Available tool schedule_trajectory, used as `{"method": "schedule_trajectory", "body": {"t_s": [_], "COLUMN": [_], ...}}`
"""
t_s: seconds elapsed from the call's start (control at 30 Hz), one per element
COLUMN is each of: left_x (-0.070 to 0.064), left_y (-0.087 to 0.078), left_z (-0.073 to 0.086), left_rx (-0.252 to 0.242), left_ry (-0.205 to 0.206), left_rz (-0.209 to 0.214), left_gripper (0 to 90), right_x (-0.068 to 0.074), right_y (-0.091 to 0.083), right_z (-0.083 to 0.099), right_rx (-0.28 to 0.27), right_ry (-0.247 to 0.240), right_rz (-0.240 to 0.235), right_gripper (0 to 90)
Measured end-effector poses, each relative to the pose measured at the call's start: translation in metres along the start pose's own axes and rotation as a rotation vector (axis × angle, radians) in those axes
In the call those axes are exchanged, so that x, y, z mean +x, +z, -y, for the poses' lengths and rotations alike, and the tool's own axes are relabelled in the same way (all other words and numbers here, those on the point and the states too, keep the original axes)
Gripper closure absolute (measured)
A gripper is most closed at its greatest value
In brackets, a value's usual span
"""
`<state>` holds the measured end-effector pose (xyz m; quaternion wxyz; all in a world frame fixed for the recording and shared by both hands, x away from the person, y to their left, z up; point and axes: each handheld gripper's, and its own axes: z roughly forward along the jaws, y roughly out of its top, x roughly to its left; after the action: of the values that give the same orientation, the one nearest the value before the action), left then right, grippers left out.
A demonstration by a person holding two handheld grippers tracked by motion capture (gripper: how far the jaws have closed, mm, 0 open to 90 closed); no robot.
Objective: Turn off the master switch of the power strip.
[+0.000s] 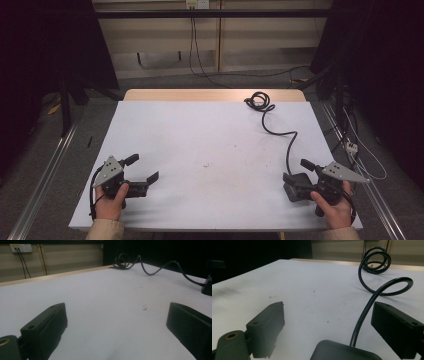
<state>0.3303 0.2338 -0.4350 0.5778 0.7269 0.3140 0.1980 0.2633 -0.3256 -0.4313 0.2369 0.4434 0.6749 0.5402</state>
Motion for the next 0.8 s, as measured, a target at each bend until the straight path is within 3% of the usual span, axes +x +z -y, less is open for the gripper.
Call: {"method": "schedule_trajectory", "body": {"t_s": [0.8], "left_x": [0.0006], "left_y": [-0.0001], "left_z": [0.0002], "left_rx": [0.0], "left_ry": [-0.001], "left_rz": [-0.001], "left_gripper": [3.1], "right_x": [0.0064], "right_y": [0.0101], "right_z": [-0.0021], "right_rx": [0.008], "right_ry": [-0.021], "right_rz": [-0.018], "right_gripper": [11.1]}}
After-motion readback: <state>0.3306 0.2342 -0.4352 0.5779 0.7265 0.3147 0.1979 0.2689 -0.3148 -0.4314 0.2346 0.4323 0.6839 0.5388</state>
